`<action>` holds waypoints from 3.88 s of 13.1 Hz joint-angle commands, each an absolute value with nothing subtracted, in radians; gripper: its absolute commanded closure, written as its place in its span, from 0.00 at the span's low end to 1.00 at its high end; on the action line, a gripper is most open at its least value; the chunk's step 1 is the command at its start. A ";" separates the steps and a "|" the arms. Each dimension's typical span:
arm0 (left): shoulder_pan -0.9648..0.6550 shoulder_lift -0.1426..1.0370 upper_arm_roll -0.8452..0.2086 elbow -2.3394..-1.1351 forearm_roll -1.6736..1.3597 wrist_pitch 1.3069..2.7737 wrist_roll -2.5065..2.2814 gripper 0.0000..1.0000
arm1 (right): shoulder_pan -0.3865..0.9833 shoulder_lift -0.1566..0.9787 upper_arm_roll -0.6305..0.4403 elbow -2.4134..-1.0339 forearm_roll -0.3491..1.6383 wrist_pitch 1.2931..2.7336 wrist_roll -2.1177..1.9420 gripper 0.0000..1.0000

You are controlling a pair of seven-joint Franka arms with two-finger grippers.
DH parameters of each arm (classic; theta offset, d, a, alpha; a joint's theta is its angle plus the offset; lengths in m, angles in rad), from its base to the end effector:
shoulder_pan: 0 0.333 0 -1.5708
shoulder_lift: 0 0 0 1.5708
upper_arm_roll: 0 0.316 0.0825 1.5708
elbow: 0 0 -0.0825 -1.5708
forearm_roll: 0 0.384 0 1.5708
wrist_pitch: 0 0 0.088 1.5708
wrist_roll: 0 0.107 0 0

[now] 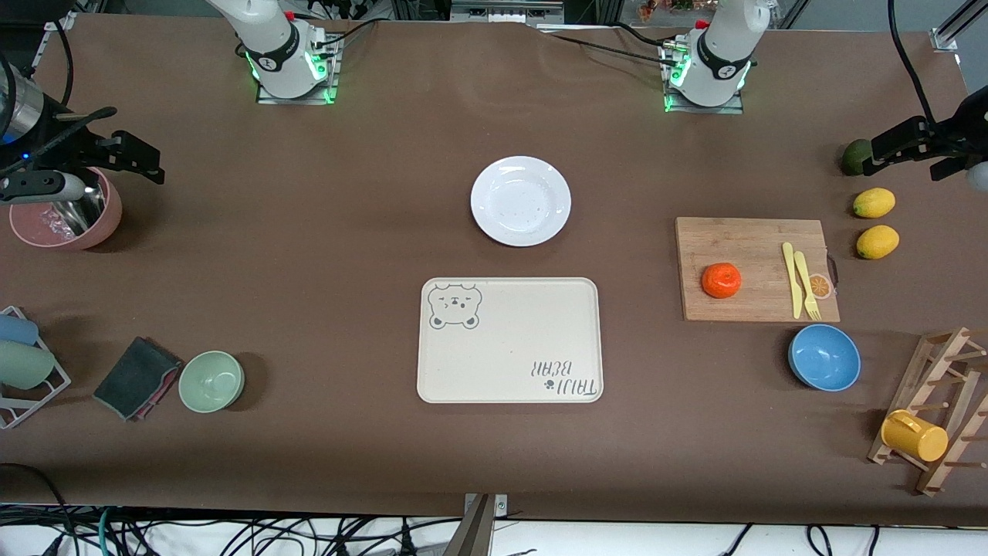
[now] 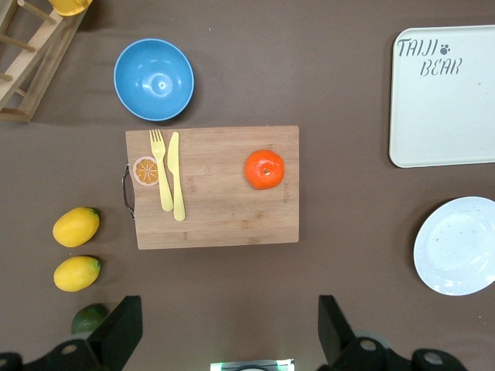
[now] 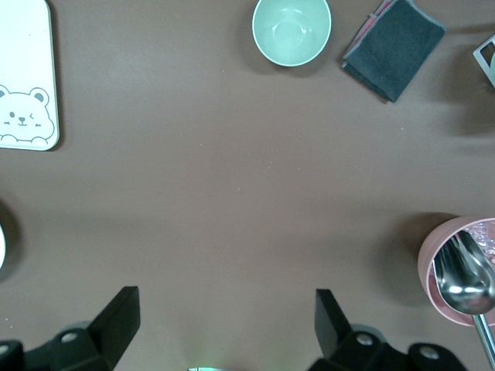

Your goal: Place orange and plate with both arms

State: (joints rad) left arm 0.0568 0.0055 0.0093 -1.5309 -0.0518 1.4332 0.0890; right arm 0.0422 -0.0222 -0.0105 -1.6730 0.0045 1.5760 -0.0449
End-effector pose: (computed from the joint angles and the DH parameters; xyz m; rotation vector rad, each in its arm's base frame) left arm 0.5409 0.0297 0.6289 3.0781 -0.0421 -0.1524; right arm 0.5443 0.0177 0.5890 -3.1319 -0.1197 0.1172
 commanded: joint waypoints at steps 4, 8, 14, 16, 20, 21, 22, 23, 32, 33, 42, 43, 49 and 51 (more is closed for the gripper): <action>0.066 0.018 0.008 -1.502 -0.071 1.419 0.097 0.00 | 0.048 -0.025 -0.014 -1.658 -0.006 1.560 -0.057 0.00; 0.066 0.018 0.008 -1.502 -0.072 1.424 0.097 0.00 | 0.048 -0.025 -0.014 -1.660 -0.006 1.560 -0.057 0.00; 0.066 0.018 0.009 -1.502 -0.072 1.431 0.097 0.00 | 0.048 -0.025 -0.014 -1.658 -0.008 1.559 -0.057 0.00; 0.066 0.018 0.009 -1.502 -0.072 1.433 0.097 0.00 | 0.048 -0.025 -0.014 -1.658 -0.008 1.560 -0.057 0.00; 0.069 0.018 0.009 -1.502 -0.071 1.433 0.097 0.00 | 0.048 -0.025 -0.014 -1.658 -0.006 1.560 -0.057 0.00; 0.069 0.018 0.009 -1.502 -0.069 1.433 0.097 0.00 | 0.048 -0.025 -0.014 -1.658 -0.006 1.560 -0.057 0.00; 0.068 0.018 0.009 -1.502 -0.071 1.433 0.097 0.00 | 0.048 -0.025 -0.015 -1.658 -0.006 1.560 -0.057 0.00; 0.067 0.018 0.009 -1.502 -0.071 1.433 0.097 0.00 | 0.048 -0.025 -0.014 -1.658 -0.006 1.560 -0.057 0.00; 0.067 0.018 0.009 -1.502 -0.067 1.430 0.095 0.00 | 0.051 -0.021 -0.012 -1.652 -0.005 1.559 -0.058 0.00; 0.069 0.018 0.011 -1.502 -0.066 1.430 0.095 0.00 | 0.051 -0.021 -0.012 -1.652 -0.005 1.559 -0.058 0.00; 0.046 0.021 -0.032 -1.502 0.040 1.431 0.095 0.00 | 0.051 -0.021 -0.012 -1.652 -0.005 1.557 -0.058 0.00; 0.048 0.021 -0.052 -1.502 0.049 1.431 0.094 0.00 | 0.051 -0.021 -0.014 -1.652 -0.005 1.559 -0.058 0.00; 0.057 0.021 -0.048 -1.502 0.049 1.431 0.097 0.00 | 0.051 -0.021 -0.012 -1.652 -0.005 1.557 -0.060 0.00; 0.060 0.021 -0.048 -1.502 0.041 1.431 0.097 0.00 | 0.051 -0.021 -0.014 -1.652 -0.002 1.557 -0.060 0.00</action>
